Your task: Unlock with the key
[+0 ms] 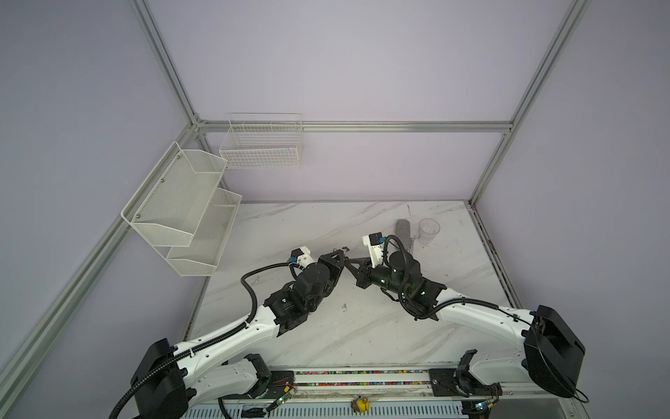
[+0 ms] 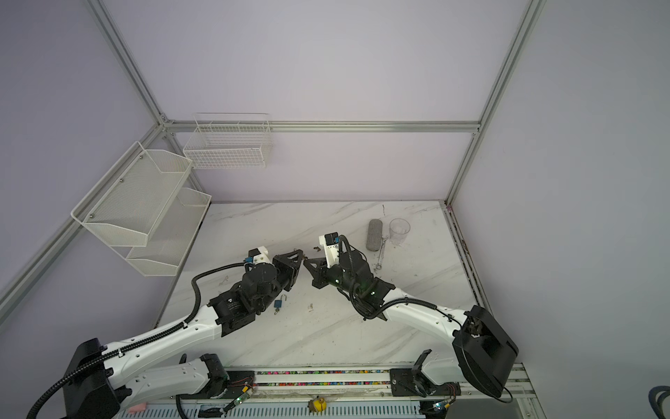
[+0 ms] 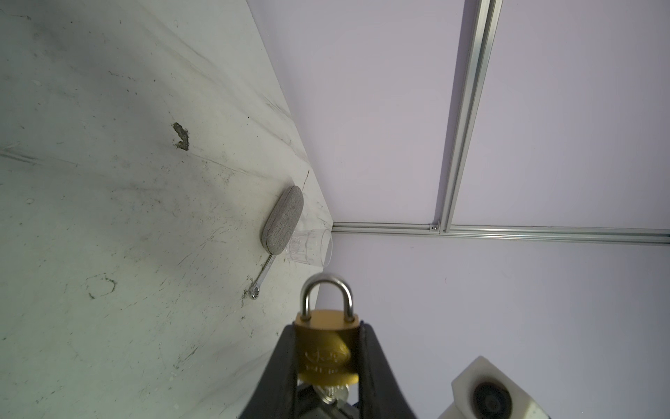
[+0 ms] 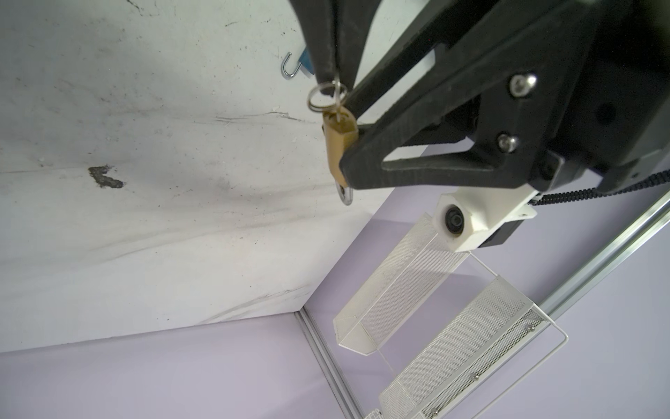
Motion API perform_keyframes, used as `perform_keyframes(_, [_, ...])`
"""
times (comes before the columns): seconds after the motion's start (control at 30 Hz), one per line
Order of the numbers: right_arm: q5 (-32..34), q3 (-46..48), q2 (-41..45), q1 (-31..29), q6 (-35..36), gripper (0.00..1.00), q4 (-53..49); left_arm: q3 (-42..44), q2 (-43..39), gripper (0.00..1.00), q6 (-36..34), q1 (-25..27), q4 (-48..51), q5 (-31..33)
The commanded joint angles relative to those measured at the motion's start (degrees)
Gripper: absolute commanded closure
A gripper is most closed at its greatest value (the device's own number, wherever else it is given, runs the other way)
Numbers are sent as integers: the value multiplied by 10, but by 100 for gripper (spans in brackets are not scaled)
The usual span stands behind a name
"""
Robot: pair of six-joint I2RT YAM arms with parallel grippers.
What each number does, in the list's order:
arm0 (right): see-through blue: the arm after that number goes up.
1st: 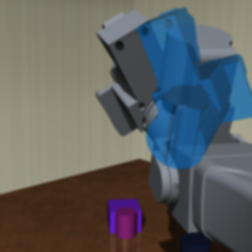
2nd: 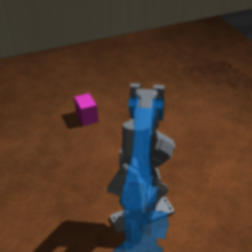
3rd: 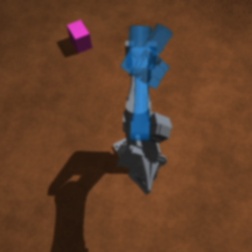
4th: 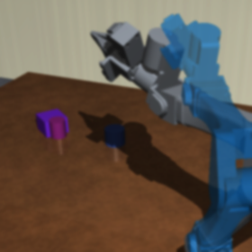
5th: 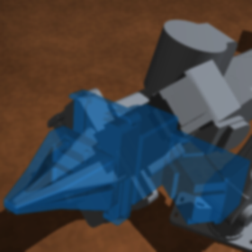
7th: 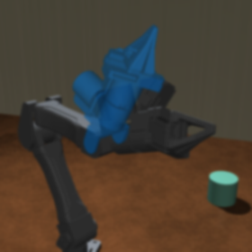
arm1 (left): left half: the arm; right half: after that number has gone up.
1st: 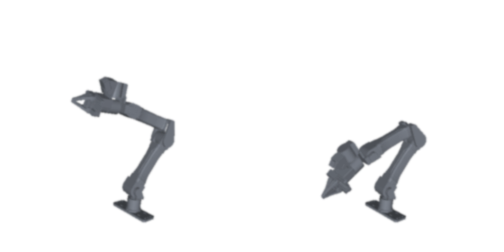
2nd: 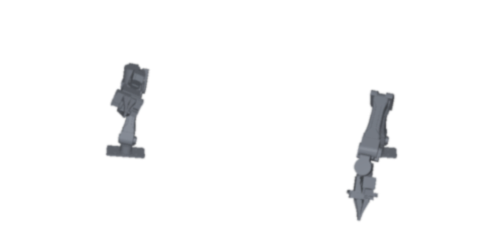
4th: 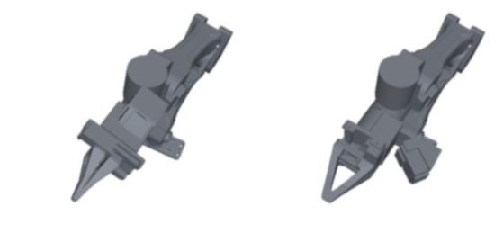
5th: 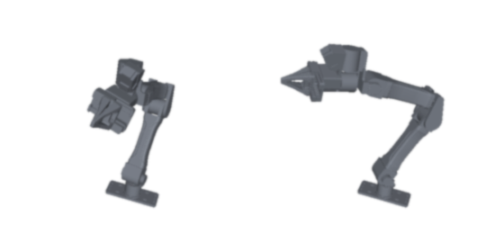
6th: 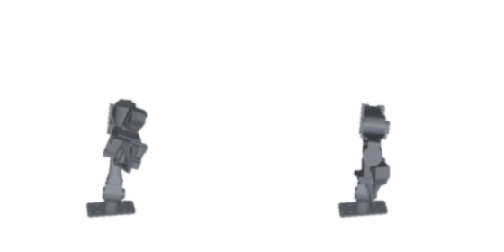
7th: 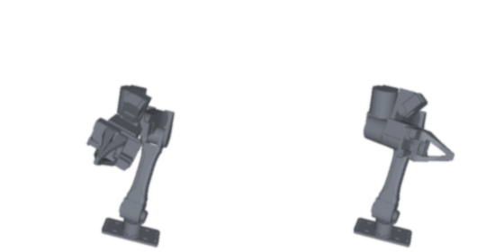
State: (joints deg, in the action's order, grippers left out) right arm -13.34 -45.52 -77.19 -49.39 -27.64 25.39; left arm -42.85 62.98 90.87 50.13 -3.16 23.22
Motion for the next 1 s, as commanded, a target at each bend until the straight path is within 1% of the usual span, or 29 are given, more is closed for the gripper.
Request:
perform_keyframes(0.0, [-60, -34, 4, 6, -46, 100, 49, -41, -7, 100, -36, 49, -24, -147])
perform_keyframes(0.07, [-76, -33, 11, 14, -90, 100, 50, -39, -11, 100, -64, 49, -22, -126])
perform_keyframes(0.1, [-82, -31, 16, 15, -113, 100, 53, -38, -11, 100, -67, 47, -12, -115])
perform_keyframes(0.23, [-110, -33, 24, 17, -208, 100, 76, -4, -5, 100, -71, 40, -83, -113])
perform_keyframes(0.33, [-127, -20, 27, 18, -287, 100, 123, 6, 12, 100, -70, 40, -122, -114])
perform_keyframes(0.4, [-135, -17, 30, 18, -322, 100, 141, 7, 22, 100, -67, 38, -135, -120])
perform_keyframes(0.47, [-133, -21, 37, 18, -330, 100, 135, 7, 25, 100, -70, 36, -138, -122])
perform_keyframes(0.5, [-129, -26, 41, 19, -317, 100, 118, 5, 22, 100, -70, 33, -126, -119])
perform_keyframes(0.53, [-116, -32, 47, 19, -291, 100, 87, 1, 17, 100, -78, 31, -117, -113])
perform_keyframes(0.6, [-88, -33, 55, 19, -245, 100, 43, -13, 1, 100, -109, 29, -82, -89])
perform_keyframes(0.67, [-49, -41, 63, 19, -190, 90, -17, -33, -16, 100, -160, 22, -30, -56])
perform_keyframes(0.7, [-29, -45, 69, 19, -162, 83, -47, -43, -26, 100, -180, 17, 9, -42])
perform_keyframes(0.77, [-7, -48, 87, 21, -122, 62, -93, -44, -46, 100, -244, -2, 35, -32])
perform_keyframes(0.8, [2, -52, 97, 22, -104, 56, -119, -45, -59, 100, -263, -9, 70, -18])
perform_keyframes(0.83, [9, -56, 109, 22, -90, 55, -143, -42, -72, 100, -285, -15, 90, -4])
perform_keyframes(0.9, [17, -64, 134, 23, -72, 50, -187, -27, -95, 100, -363, -20, 101, 20])
perform_keyframes(0.93, [17, -68, 143, 24, -65, 47, -204, -16, -105, 100, -407, -20, 100, 26])
perform_keyframes(0.97, [12, -78, 150, 27, -56, 44, -229, -5, -112, 100, -461, -21, 87, 17])
